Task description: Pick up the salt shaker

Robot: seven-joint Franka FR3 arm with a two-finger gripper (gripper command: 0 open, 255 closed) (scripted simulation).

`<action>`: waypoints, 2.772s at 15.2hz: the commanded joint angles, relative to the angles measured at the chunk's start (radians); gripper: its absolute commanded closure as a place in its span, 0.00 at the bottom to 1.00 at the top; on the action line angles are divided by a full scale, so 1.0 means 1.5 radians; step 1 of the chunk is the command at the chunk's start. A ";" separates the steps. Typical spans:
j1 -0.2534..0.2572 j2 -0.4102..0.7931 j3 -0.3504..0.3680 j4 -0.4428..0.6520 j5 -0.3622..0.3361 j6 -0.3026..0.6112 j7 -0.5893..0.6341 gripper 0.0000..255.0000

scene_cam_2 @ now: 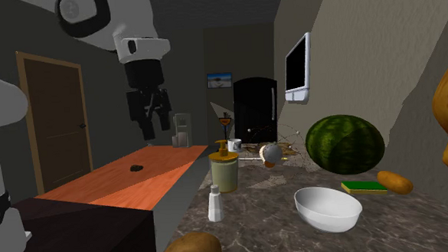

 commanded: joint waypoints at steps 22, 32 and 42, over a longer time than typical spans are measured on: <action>0.136 0.630 -0.031 0.182 -0.614 0.511 0.639 0.00; 0.228 0.696 -0.137 0.211 -0.689 0.562 0.714 1.00; 0.199 0.675 -0.104 0.200 -0.671 0.546 0.693 1.00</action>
